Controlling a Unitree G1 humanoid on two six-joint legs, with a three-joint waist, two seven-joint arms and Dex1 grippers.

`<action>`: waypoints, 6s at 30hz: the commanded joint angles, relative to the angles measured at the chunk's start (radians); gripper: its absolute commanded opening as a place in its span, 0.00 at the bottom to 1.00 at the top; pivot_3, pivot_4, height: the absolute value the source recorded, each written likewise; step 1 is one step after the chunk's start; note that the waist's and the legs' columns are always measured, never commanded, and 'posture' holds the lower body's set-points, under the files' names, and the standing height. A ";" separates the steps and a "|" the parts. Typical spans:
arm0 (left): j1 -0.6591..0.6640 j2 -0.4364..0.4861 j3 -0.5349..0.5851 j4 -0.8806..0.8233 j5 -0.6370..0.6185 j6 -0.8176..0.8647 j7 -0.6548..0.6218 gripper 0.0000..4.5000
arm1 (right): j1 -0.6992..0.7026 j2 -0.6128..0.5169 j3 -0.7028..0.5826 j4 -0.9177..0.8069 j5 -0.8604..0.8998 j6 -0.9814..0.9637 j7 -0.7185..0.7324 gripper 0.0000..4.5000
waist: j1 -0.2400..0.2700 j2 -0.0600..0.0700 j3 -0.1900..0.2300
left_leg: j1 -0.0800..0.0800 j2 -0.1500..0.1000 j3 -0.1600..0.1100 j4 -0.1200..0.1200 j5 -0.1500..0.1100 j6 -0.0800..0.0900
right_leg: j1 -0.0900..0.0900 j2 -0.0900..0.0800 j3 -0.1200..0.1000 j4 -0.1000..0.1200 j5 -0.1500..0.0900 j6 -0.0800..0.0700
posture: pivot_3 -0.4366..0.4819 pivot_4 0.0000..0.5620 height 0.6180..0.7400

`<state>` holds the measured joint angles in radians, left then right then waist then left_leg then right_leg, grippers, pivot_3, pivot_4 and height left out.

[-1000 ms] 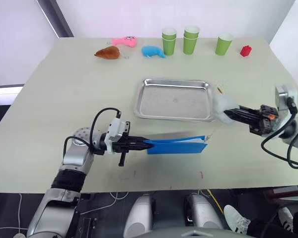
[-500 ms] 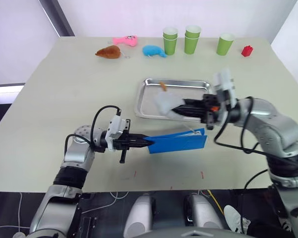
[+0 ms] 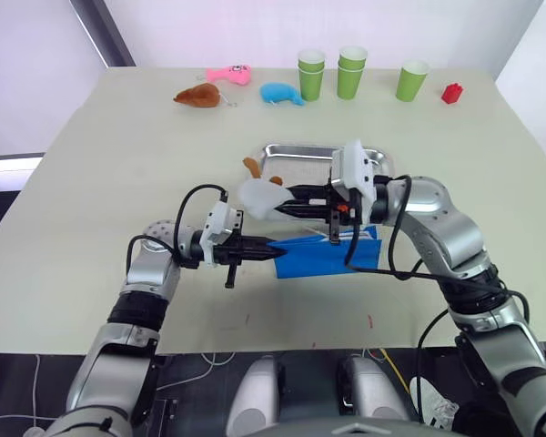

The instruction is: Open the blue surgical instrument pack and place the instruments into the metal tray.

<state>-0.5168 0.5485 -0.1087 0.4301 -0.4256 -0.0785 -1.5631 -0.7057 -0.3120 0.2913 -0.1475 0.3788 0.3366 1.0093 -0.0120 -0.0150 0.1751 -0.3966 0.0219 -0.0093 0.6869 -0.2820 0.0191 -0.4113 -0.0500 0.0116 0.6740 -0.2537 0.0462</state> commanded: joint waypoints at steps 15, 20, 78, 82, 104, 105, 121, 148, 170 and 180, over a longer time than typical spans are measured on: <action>-0.110 -0.011 0.010 0.140 0.054 -0.063 -0.037 0.00 | 0.096 -0.055 0.071 -0.095 -0.111 -0.248 0.091 0.02 | -0.004 0.000 0.000 | 0.000 0.000 0.000 0.000 0.000 0.000 | -0.001 0.000 0.000 0.002 0.000 0.000 | 0.48 0.27 1.00; -0.161 -0.013 0.015 0.209 0.069 -0.095 -0.045 0.00 | 0.134 -0.115 0.142 -0.013 -0.257 -0.548 0.165 0.02 | -0.004 0.000 0.000 | 0.001 0.000 0.000 0.000 0.000 0.000 | -0.001 0.001 0.000 0.002 0.000 0.000 | 0.48 0.27 1.00; -0.085 -0.004 -0.059 0.038 0.062 -0.081 -0.033 0.00 | 0.299 -0.304 -0.165 0.162 0.067 -0.134 0.234 0.18 | 0.006 -0.001 0.000 | 0.001 0.000 0.001 0.001 0.000 0.000 | 0.001 0.000 0.001 0.001 0.000 0.000 | 0.48 0.27 1.00; -0.088 -0.002 -0.060 0.034 0.070 -0.050 -0.023 0.00 | 0.306 -0.302 -0.166 0.163 0.059 -0.139 0.241 0.01 | 0.005 -0.001 0.000 | 0.001 0.000 0.001 0.001 0.000 0.000 | 0.001 0.000 0.001 0.002 0.000 0.000 | 0.48 0.27 1.00; 0.048 0.160 0.116 -0.251 -0.061 0.220 0.030 0.99 | 0.303 -0.294 -0.159 0.195 0.022 -0.167 0.254 0.00 | -0.002 -0.001 0.000 | 0.001 0.000 0.001 0.001 0.000 0.000 | 0.000 0.000 0.002 0.002 0.000 0.000 | 0.48 0.27 1.00; 0.079 0.170 0.121 -0.305 -0.082 0.250 0.031 0.99 | 0.303 -0.293 -0.159 0.197 0.020 -0.168 0.255 0.00 | -0.002 -0.001 0.000 | 0.001 0.000 0.001 0.001 0.000 0.000 | 0.000 0.000 0.002 0.002 0.000 0.000 | 0.48 0.27 1.00; 0.271 0.116 0.032 -0.578 -0.095 0.384 0.189 0.99 | 0.300 -0.274 -0.151 0.208 0.007 -0.171 0.255 0.00 | -0.002 -0.001 0.000 | 0.003 0.001 0.002 0.001 0.000 0.000 | 0.001 0.001 0.003 0.003 0.000 0.000 | 0.48 0.27 1.00; 0.218 0.097 0.077 -0.434 -0.083 0.227 0.179 0.01 | 0.282 -0.245 -0.146 0.232 -0.023 -0.203 0.252 0.00 | -0.004 -0.001 0.000 | 0.004 0.001 0.002 0.001 0.000 0.000 | 0.001 0.001 0.004 0.004 0.000 -0.001 | 0.48 0.27 1.00; 0.143 0.349 0.215 -0.063 0.048 0.136 0.127 0.01 | 0.313 -0.246 -0.167 0.232 -0.014 -0.267 0.270 0.00 | -0.004 -0.001 0.000 | 0.004 0.001 0.003 -0.001 0.000 0.000 | 0.000 0.002 0.004 0.003 0.000 -0.001 | 0.48 0.27 1.00; 0.136 0.375 0.248 -0.005 0.080 0.105 0.154 0.01 | 0.320 -0.247 -0.172 0.232 -0.010 -0.279 0.268 0.00 | -0.004 -0.001 0.001 | 0.004 0.001 0.003 0.000 0.000 0.000 | 0.000 0.001 0.003 0.003 0.000 -0.001 | 0.48 0.27 1.00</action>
<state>-0.3684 0.8961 0.0926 0.4094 -0.3472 0.0400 -1.4269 -0.3970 -0.5562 0.1383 0.0933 0.3618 0.0652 1.2773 -0.0157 -0.0165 0.1756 -0.3931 0.0234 -0.0064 0.6865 -0.2819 0.0189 -0.4117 -0.0485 0.0150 0.6774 -0.2535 0.0454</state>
